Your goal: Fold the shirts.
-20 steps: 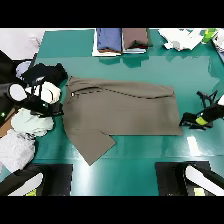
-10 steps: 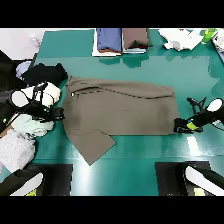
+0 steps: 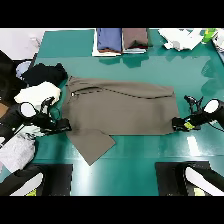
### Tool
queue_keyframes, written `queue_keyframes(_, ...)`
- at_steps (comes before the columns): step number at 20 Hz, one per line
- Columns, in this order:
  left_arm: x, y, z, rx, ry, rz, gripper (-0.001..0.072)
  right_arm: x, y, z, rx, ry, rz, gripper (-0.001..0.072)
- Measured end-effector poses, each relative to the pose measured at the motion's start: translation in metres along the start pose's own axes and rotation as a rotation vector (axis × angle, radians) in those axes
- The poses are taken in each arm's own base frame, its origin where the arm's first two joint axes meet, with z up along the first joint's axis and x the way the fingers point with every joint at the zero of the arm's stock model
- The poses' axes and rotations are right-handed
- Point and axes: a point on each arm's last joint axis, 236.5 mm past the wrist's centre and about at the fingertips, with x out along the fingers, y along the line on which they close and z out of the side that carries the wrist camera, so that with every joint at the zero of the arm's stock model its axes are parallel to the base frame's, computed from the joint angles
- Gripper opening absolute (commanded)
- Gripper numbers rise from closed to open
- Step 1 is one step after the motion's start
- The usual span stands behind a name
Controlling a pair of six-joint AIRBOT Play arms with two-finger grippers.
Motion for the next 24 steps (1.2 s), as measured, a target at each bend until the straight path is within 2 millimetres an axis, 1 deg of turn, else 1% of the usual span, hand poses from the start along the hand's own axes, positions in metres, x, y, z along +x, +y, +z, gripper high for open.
queue_keyframes(1,0.004,-0.002,0.000,-0.009,-0.006,-0.015,0.0617,0.000,0.000,0.000,0.000,-0.002,0.000,0.0016)
queue_keyframes(3,0.008,-0.005,0.001,-0.021,-0.021,-0.038,0.0460,-0.001,0.001,0.000,-0.001,-0.005,0.002,0.0016)
queue_keyframes(4,0.010,-0.006,0.001,-0.024,-0.025,-0.046,0.0422,-0.001,0.001,0.000,-0.001,-0.006,0.001,0.0016)
queue_keyframes(6,0.012,-0.008,0.001,-0.024,-0.027,-0.058,0.0414,-0.001,0.001,0.001,-0.001,-0.007,0.002,0.0016)
queue_keyframes(8,0.015,-0.008,-0.001,-0.023,-0.023,-0.064,0.0038,-0.002,0.001,0.001,-0.001,-0.008,0.003,0.0015)
queue_keyframes(10,0.015,-0.008,-0.003,-0.001,-0.019,-0.064,0.0027,-0.005,0.002,0.004,-0.002,-0.018,0.005,0.0015)
queue_keyframes(12,0.007,-0.014,0.004,0.028,-0.037,-0.074,0.0027,-0.016,0.006,0.015,-0.009,-0.049,0.008,0.0015)
queue_keyframes(13,-0.003,-0.020,0.014,0.049,-0.071,-0.084,0.0027,-0.026,0.008,0.024,-0.017,-0.075,0.010,0.0015)
queue_keyframes(14,-0.019,-0.028,0.026,0.078,-0.116,-0.092,0.0027,-0.040,0.011,0.033,-0.027,-0.110,0.011,0.0015)
queue_keyframes(15,-0.044,-0.040,0.043,0.117,-0.191,-0.103,0.0027,-0.058,0.015,0.045,-0.039,-0.161,0.013,0.0015)
queue_keyframes(16,-0.073,-0.053,0.059,0.157,-0.272,-0.114,0.0027,-0.083,0.020,0.058,-0.055,-0.230,0.014,0.0015)
queue_keyframes(17,-0.113,-0.069,0.076,0.205,-0.378,-0.126,0.0027,-0.114,0.026,0.072,-0.074,-0.320,0.014,0.0015)
queue_keyframes(18,-0.157,-0.086,0.090,0.251,-0.490,-0.142,0.0027,-0.148,0.033,0.084,-0.094,-0.416,0.015,0.0015)
queue_keyframes(19,-0.209,-0.104,0.098,0.299,-0.610,-0.160,0.0027,-0.189,0.041,0.093,-0.116,-0.526,0.014,0.0015)
queue_keyframes(20,-0.261,-0.122,0.100,0.343,-0.728,-0.180,0.0027,-0.229,0.048,0.098,-0.137,-0.633,0.013,0.0015)
queue_keyframes(21,-0.318,-0.139,0.096,0.388,-0.861,-0.202,0.0027,-0.276,0.057,0.100,-0.158,-0.757,0.011,0.0015)
queue_keyframes(22,-0.368,-0.153,0.087,0.427,-0.973,-0.221,0.0027,-0.319,0.063,0.097,-0.173,-0.872,0.010,0.0015)
queue_keyframes(23,-0.419,-0.165,0.071,0.466,-1.087,-0.239,0.0027,-0.363,0.068,0.090,-0.186,-0.985,0.005,0.0015)
queue_keyframes(24,-0.462,-0.175,0.053,0.499,-1.187,-0.257,0.0027,-0.402,0.072,0.080,-0.193,-1.087,-0.002,0.0015)
